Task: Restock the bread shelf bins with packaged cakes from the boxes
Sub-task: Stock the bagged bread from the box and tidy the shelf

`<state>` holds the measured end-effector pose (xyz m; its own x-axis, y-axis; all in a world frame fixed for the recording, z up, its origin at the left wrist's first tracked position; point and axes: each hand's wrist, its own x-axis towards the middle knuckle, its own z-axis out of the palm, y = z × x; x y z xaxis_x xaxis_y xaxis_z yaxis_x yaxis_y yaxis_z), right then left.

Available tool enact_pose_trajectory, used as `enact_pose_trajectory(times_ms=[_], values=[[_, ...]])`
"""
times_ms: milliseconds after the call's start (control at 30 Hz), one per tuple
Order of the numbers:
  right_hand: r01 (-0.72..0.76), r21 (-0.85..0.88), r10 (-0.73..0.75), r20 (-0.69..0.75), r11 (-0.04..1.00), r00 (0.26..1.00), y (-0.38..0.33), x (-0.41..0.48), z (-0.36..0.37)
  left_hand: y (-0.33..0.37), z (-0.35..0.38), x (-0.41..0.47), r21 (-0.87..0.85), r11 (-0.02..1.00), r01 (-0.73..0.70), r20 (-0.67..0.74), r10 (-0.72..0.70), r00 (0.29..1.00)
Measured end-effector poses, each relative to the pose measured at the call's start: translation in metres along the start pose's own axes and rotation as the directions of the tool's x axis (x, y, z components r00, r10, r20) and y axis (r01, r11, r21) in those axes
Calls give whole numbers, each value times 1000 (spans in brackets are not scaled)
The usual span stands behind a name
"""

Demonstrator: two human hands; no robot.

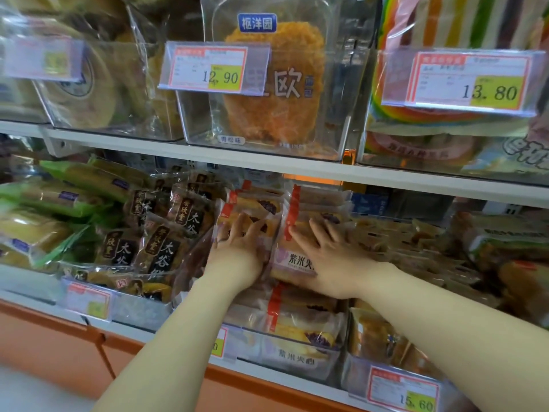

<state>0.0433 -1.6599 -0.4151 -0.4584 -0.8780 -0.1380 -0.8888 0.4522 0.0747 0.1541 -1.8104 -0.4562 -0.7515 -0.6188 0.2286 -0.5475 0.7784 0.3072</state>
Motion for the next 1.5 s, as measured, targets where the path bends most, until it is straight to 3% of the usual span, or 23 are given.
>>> enact_pose_trajectory(times_ms=[100,233,467,633,733,900,1033,1133,1267,1367,1500], values=[[18,-4,-18,-7,1000,1000,0,-3,-1,12,-7,6,68,997,-36,-204,50,978],[-21,18,22,-40,1000,999,2,4,-5,21,-8,34,44,998,-35,-121,40,992],[-34,-119,29,-46,992,999,6,17,-2,8,-2,60,136,988,-69,-35,74,997],[-71,46,72,-39,996,997,9,26,-10,8,-5,56,204,975,-87,32,82,996],[-114,29,114,-18,993,993,13,36,-12,7,-6,56,201,974,-100,48,92,995],[-119,68,118,24,990,993,12,33,-11,10,-4,50,140,987,-81,-1,82,997],[-54,36,56,-76,998,996,17,18,-12,24,-9,23,-88,990,-113,-12,112,994],[-20,-18,20,21,1000,1000,24,-2,-4,28,-5,-8,-105,970,-218,109,229,967],[-57,100,42,147,993,988,31,-8,-1,32,8,-20,28,985,-171,260,158,953],[-45,142,33,89,989,996,26,-8,-5,39,6,-20,82,990,-115,274,88,958],[10,223,12,-94,975,995,26,-45,-16,49,-8,-34,69,995,-69,250,50,967]])
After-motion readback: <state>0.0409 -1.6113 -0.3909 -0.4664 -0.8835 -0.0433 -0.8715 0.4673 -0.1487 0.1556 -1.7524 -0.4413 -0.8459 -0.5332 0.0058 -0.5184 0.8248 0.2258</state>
